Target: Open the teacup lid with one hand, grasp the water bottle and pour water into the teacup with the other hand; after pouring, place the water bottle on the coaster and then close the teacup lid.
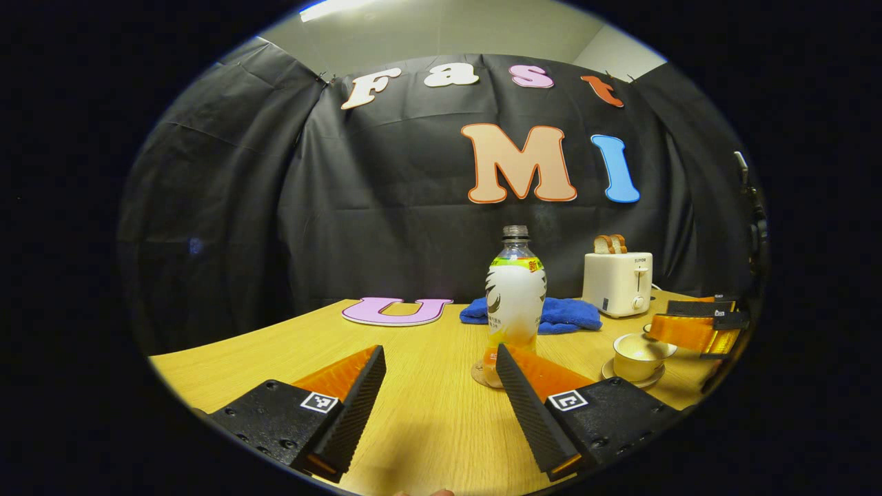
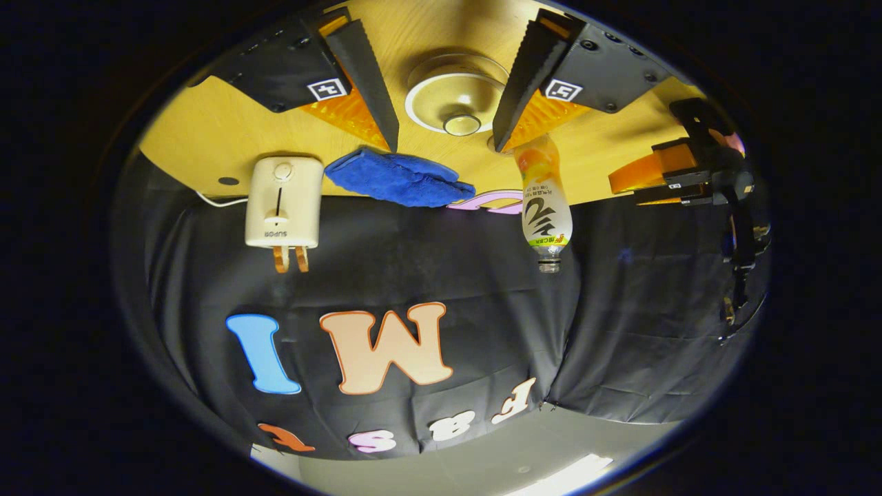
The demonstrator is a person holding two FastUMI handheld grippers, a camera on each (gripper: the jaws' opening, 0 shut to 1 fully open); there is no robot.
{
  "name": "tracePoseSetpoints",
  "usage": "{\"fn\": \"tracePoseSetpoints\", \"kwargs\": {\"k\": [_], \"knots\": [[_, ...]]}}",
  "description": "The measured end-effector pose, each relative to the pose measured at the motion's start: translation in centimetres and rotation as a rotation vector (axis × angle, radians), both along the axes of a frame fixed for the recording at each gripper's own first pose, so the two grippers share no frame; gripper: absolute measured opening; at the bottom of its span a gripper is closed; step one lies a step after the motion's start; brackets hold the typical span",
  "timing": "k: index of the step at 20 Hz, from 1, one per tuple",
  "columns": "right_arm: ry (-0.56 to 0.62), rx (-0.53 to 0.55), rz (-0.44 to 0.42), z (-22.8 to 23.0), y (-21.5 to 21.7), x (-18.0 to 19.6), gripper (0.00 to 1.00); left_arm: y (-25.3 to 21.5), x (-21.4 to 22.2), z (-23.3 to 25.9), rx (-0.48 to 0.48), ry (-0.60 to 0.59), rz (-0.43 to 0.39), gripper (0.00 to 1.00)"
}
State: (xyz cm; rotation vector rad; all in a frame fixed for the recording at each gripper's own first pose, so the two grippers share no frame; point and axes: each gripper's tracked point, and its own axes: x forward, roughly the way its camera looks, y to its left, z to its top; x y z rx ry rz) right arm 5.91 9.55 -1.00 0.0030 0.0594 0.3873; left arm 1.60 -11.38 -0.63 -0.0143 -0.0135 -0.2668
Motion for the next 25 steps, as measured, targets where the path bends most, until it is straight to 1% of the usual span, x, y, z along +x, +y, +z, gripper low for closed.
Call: {"fn": "tracePoseSetpoints", "kwargs": {"k": [1,2,4,5,7,8,10,12,13,15,17,18,20,24,25], "knots": [[-0.01,0.011,-0.012,0.2,-0.6,-0.4,0.92,-0.1,0.0,0.0,0.0,0.0,0.0,0.94],[-0.022,0.016,-0.029,0.4,-1.4,-0.7,0.92,-0.1,0.1,0.0,0.0,0.0,0.0,0.94],[-0.042,0.018,-0.06,0.8,-2.9,-1.3,0.88,0.0,0.0,0.1,0.0,0.0,0.001,0.94],[-0.04,0.013,-0.074,0.7,-3.7,-1.6,0.92,0.0,0.1,0.0,0.0,-0.001,0.005,0.94],[-0.046,0.014,-0.115,0.8,-5.6,-2.1,0.92,0.2,0.0,0.0,0.0,-0.001,0.008,0.94],[-0.048,0.011,-0.144,0.8,-6.8,-2.2,0.87,0.1,0.0,0.1,0.0,-0.001,0.008,0.94],[-0.051,0.008,-0.201,1.0,-8.9,-2.6,0.87,0.2,0.1,0.0,0.001,-0.001,0.011,0.94],[-0.055,0.005,-0.274,1.0,-11.6,-2.8,0.92,0.3,0.0,0.0,0.001,-0.002,0.016,0.94],[-0.059,0.002,-0.32,1.2,-13.0,-2.9,0.88,0.4,0.1,0.0,0.002,-0.001,0.022,0.94],[-0.063,-0.003,-0.405,1.4,-15.5,-3.0,0.88,0.5,0.1,0.1,0.001,-0.003,0.03,0.94],[-0.065,-0.006,-0.458,1.3,-16.8,-3.0,0.88,0.6,0.2,0.0,0.001,-0.003,0.037,0.94],[-0.065,-0.007,-0.475,1.3,-17.2,-3.0,0.87,0.7,0.3,-0.1,0.003,-0.001,0.045,0.94],[-0.067,-0.009,-0.477,1.3,-17.2,-3.1,0.92,1.1,0.3,0.0,0.003,-0.001,0.063,0.94],[-0.068,-0.009,-0.477,1.3,-17.2,-3.0,0.92,1.4,0.2,-0.1,0.003,-0.001,0.081,0.94],[-0.067,-0.008,-0.477,1.3,-17.3,-2.9,0.87,1.4,0.3,-0.1,0.003,-0.001,0.082,0.94]]}}
